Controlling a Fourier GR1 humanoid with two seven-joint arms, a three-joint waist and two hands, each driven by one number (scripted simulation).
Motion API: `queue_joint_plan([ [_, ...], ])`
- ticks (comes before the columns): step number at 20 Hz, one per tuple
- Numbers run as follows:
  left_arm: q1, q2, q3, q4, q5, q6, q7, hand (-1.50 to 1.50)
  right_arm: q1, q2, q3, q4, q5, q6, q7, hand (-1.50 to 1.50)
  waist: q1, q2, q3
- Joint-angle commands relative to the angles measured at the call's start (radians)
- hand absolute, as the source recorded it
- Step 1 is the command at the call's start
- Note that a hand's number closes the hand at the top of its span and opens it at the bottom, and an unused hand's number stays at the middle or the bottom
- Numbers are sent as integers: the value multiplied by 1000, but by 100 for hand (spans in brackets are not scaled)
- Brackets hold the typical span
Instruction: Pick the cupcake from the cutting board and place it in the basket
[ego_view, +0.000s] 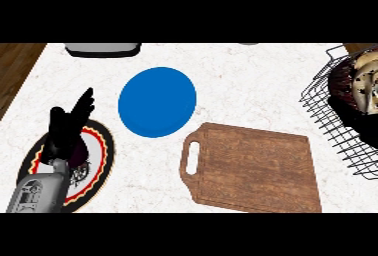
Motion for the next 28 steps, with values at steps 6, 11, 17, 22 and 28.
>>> queue_joint_plan([
  [6, 44, -3, -7, -38, -6, -2, -8, 0, 38, -341, -137, 258, 27, 138, -183, 150, 5, 1, 2],
  [11, -30, -23, -17, 38, -25, 11, -4, 0, 126, -416, -161, 472, 128, -63, -455, 150, 4, 5, 2],
  [17, -88, -11, 7, 61, -16, 7, 17, 0, 180, -500, -187, 669, 113, -123, -737, 150, 3, 5, 2],
  [22, -44, -14, 2, -7, -8, -2, 29, 0, 152, -514, -148, 895, 180, -256, -891, 150, 17, 6, 2],
  [28, -23, -7, 17, 44, -13, -10, -37, 0, 204, -421, -97, 946, 222, -355, -918, 150, 9, 4, 2],
])
